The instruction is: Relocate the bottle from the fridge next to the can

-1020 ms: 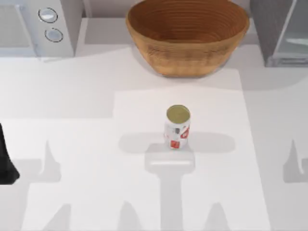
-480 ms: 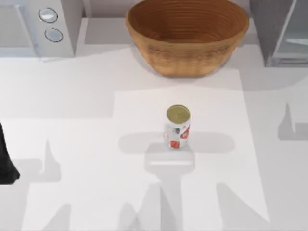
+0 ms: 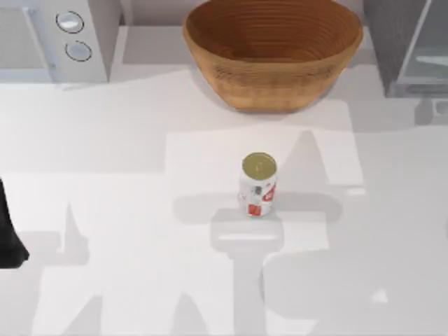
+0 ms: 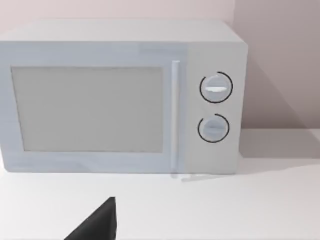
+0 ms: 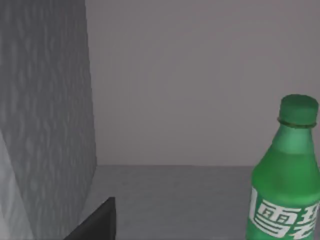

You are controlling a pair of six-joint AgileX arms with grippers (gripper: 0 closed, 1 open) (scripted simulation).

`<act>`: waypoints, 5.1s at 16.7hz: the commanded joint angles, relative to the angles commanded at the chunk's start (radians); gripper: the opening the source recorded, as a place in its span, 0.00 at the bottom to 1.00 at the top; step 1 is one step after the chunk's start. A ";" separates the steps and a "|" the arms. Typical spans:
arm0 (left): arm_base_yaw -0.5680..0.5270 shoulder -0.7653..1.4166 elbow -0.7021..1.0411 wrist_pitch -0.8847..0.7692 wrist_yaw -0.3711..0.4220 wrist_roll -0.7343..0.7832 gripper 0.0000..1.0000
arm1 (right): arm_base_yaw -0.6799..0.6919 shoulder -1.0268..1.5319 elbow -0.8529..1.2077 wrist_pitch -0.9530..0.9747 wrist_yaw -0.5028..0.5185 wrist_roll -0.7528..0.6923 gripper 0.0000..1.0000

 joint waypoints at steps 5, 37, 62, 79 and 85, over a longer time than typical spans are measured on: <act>0.000 0.000 0.000 0.000 0.000 0.000 1.00 | -0.060 0.427 0.195 0.218 -0.051 -0.002 1.00; 0.000 0.000 0.000 0.000 0.000 0.000 1.00 | -0.050 0.743 0.576 0.174 -0.036 -0.005 0.55; 0.000 0.000 0.000 0.000 0.000 0.000 1.00 | -0.053 0.623 0.609 0.021 -0.038 -0.003 0.00; 0.000 0.000 0.000 0.000 0.000 0.000 1.00 | -0.155 0.245 -0.003 0.244 -0.145 0.000 0.00; 0.000 0.000 0.000 0.000 0.000 0.000 1.00 | -0.152 0.235 -0.018 0.252 -0.147 0.002 0.00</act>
